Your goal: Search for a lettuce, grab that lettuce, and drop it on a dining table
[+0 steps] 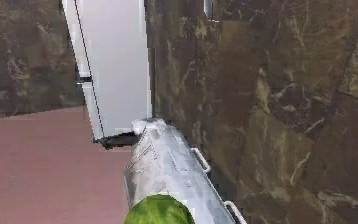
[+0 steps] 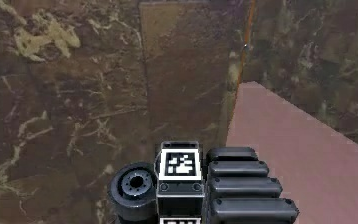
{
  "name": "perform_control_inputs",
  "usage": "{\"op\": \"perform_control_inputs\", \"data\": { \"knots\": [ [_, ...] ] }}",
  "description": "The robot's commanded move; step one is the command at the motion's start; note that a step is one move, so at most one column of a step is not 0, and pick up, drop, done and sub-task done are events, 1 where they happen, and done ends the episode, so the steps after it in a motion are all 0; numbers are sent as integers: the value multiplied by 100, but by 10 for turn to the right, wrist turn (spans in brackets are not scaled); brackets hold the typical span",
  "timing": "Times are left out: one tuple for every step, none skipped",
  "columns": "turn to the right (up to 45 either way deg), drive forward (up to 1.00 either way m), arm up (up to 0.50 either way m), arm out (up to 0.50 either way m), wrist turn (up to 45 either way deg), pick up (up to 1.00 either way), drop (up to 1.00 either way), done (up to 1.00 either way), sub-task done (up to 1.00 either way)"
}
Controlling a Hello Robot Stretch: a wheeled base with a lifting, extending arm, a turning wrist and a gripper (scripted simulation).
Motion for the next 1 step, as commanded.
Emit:
{"op": "perform_control_inputs", "data": {
  "knots": [
    [240, 0, 0, 0, 0, 0, 0, 0, 0]
  ]
}}
